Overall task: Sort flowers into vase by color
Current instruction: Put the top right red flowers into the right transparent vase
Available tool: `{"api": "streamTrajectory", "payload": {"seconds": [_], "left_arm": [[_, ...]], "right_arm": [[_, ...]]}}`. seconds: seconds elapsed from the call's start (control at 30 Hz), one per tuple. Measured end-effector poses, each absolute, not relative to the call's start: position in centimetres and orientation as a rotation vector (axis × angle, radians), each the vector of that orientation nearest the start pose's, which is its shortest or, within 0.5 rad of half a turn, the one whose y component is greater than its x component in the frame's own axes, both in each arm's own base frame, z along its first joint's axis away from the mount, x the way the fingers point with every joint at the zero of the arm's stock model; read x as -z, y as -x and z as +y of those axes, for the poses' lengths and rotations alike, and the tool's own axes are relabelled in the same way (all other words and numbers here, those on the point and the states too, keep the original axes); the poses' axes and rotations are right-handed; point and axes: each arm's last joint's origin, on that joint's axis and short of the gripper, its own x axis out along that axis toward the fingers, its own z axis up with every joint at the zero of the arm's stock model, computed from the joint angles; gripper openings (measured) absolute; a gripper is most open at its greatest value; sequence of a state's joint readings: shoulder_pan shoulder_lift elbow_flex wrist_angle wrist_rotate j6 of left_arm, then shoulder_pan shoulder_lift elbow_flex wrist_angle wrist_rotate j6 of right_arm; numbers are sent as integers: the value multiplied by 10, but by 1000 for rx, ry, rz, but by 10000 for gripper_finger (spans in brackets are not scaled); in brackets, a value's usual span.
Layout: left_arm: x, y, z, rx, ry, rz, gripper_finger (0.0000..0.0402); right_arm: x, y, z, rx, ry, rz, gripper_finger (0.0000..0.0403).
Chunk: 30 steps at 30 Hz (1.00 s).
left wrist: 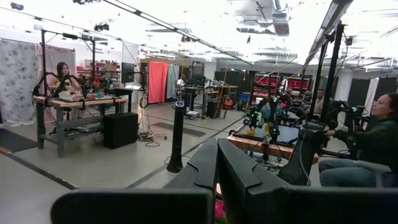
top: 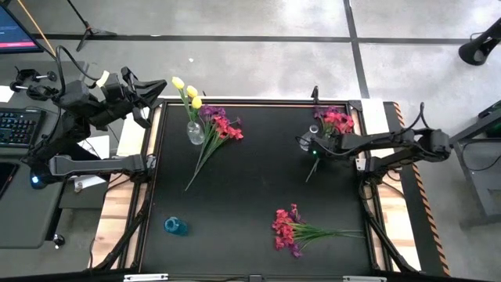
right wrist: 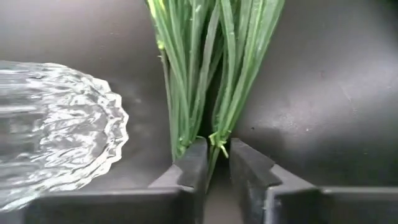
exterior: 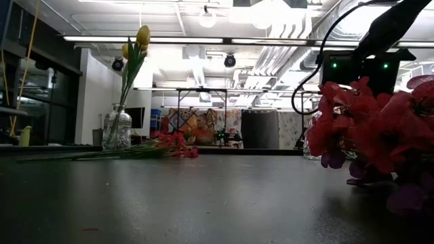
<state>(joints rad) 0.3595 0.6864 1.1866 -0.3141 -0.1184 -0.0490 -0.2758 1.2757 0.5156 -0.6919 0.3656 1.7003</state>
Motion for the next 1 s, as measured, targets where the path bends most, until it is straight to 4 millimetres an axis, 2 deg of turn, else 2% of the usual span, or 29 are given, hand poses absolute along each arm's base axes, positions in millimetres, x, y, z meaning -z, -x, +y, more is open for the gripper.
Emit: {"api": "streamTrajectory", "payload": {"seconds": [0.1,0.3,0.6,0.73,0.83,1.0], "left_arm": [[-459,-89,37,-471,25,-198,0],[-459,-89,37,-472,26,-198,0],[-459,-89,37,-472,26,-198,0],[-459,-92,38,-471,33,-195,0],[-458,-99,40,-452,54,-187,0],[-452,-128,50,-412,84,-130,14]], "right_arm": [[-144,-161,-53,1563,-1223,612,10],[-167,-143,-44,1531,-1206,569,3],[-237,-113,-40,1507,-1098,387,1],[-263,-108,-41,1468,-1037,296,0],[-283,-109,-42,1431,-970,232,0],[-320,-116,-46,1328,-827,123,0]]}}
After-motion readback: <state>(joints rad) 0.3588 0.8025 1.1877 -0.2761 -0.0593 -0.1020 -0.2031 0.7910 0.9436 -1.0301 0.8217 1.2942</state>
